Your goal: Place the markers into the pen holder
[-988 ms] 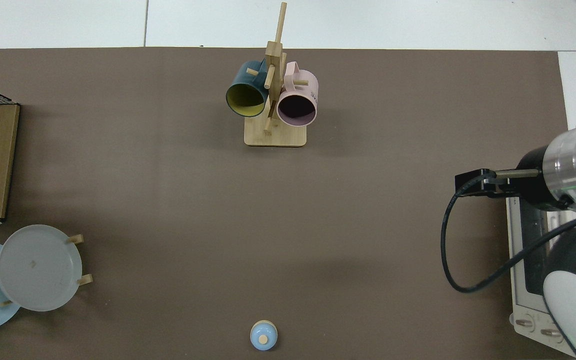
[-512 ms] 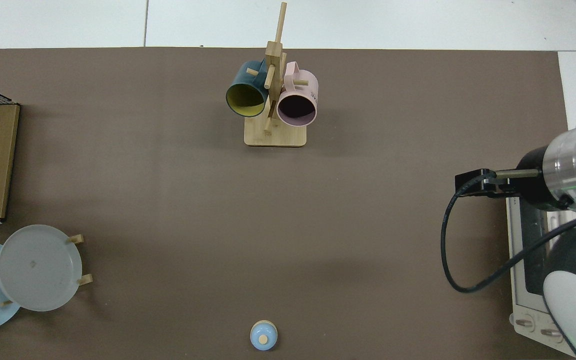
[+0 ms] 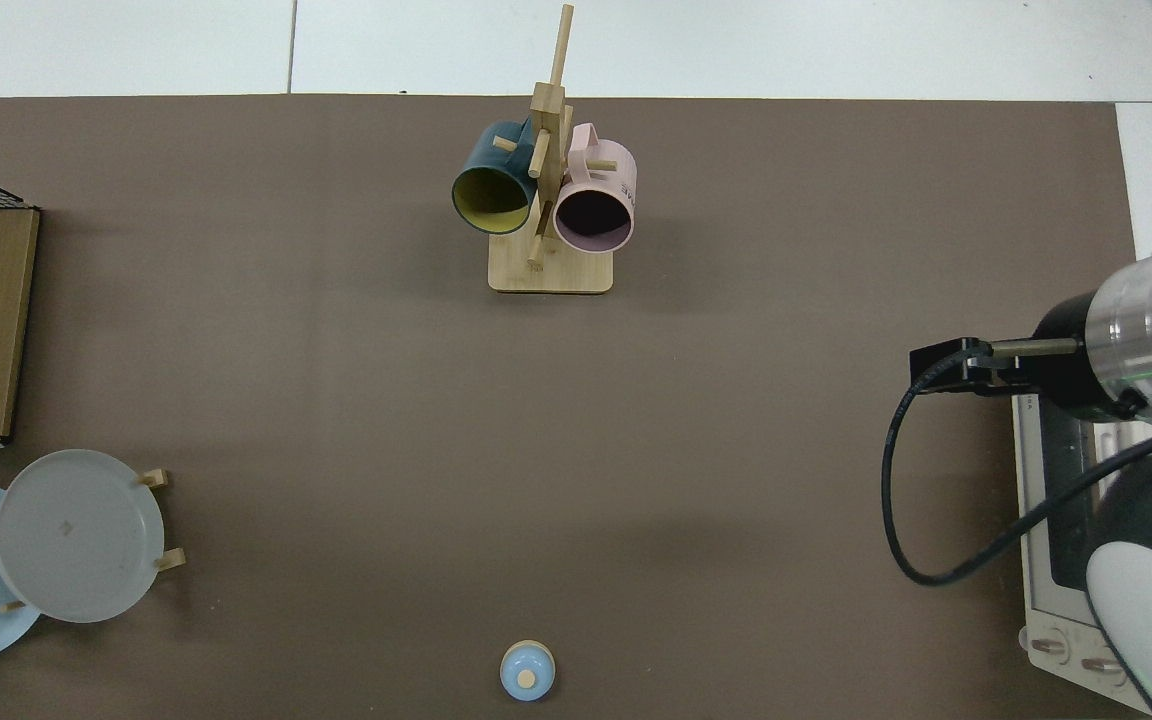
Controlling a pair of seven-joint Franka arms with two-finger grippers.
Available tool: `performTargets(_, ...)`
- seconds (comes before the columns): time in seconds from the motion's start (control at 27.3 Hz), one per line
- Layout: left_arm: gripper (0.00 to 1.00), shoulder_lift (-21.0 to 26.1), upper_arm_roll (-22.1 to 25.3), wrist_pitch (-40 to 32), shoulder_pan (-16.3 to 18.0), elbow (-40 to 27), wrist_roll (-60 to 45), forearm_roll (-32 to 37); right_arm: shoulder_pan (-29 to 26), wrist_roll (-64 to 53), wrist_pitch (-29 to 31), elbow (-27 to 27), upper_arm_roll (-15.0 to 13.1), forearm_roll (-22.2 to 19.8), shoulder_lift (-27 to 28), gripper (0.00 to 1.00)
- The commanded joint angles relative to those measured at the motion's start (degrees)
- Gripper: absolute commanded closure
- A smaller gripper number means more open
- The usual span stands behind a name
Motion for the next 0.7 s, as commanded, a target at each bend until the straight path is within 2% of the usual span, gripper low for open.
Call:
performTargets(0.0,0.63,-1.4,1.7,-4.1,-3.5,-0.9,-9.2,-5.4,-0.6,-0.9,1.1,-0.9,0.2,0.3,-0.9,0.01)
performTargets(0.15,0.56,-2.5,1.8,-10.2,-6.0,-1.1,-25.6,-9.9,-0.6,-0.9,1.1,-0.9,0.2,0.3,-0.9,0.01)
performTargets(0.29,0.28,-3.7,1.8,-13.9,-8.4,-2.6,-38.7,-12.7,-0.6,-0.9,1.1,-0.9,0.3,0.3,-0.9,0.01)
performTargets(0.4,0.02,-3.9,1.8,-15.1,-9.1,-2.9,-43.6,-17.2,-0.7,-0.9,1.1,-0.9,0.2,0.3,-0.9,0.01)
performTargets(0.66,0.0,-4.1,0.3,-15.7,-12.3,-2.3,-58.8,-19.7,-0.7,-0.9,1.1,-0.9,0.2,0.3,-0.9,0.01)
